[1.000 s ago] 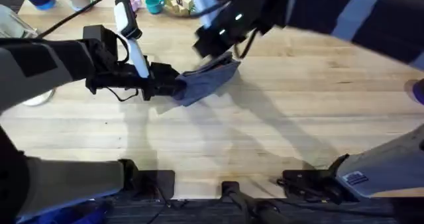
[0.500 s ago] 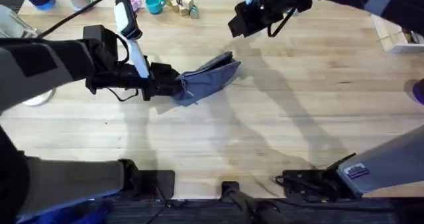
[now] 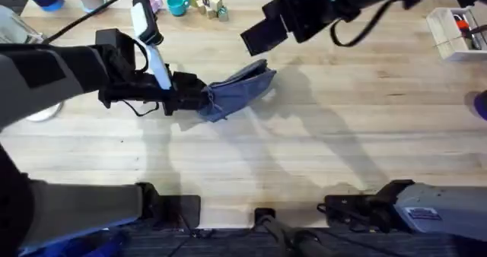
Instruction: Unzip the bag, pick up the pens from the table one at a time and place them inside, then zip the bag closed.
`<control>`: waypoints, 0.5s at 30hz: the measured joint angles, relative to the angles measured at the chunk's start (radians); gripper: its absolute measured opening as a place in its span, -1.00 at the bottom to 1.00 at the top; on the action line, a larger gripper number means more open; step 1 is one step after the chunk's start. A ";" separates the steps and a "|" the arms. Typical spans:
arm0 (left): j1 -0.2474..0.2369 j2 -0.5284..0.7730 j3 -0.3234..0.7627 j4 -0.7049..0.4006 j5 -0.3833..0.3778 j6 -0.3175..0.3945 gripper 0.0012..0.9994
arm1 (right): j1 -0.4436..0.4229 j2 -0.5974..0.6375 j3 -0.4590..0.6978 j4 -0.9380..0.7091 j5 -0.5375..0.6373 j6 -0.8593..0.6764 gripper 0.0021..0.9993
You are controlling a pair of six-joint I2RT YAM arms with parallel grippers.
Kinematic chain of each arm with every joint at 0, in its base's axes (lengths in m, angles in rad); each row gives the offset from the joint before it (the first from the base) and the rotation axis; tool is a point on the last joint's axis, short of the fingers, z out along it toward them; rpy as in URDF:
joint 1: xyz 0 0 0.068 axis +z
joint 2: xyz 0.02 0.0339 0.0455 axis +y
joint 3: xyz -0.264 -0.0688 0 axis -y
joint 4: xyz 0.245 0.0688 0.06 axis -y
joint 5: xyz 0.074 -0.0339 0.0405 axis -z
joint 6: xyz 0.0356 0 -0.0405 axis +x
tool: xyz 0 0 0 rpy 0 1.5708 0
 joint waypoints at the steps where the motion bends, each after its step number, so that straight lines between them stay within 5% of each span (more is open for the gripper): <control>1: 0.000 0.000 0.000 0.000 0.000 0.000 -0.92 | 0.004 -0.012 0.000 -0.007 -0.002 0.000 0.99; 5: 0.000 0.000 0.000 0.000 0.000 0.002 -0.80 | 0.006 -0.024 0.000 -0.035 -0.002 0.000 0.99; 10: 0.000 0.000 0.000 -0.001 0.001 0.000 0.78 | 0.005 -0.001 0.000 -0.063 -0.002 0.000 0.99; 11: 0.000 0.000 0.000 -0.002 0.000 -0.004 0.94 | 0.005 0.005 0.000 -0.067 -0.002 0.000 0.99; 15: 0.000 0.000 0.000 -0.001 -0.008 -0.003 1.00 | 0.005 0.017 0.000 -0.069 -0.002 0.005 0.99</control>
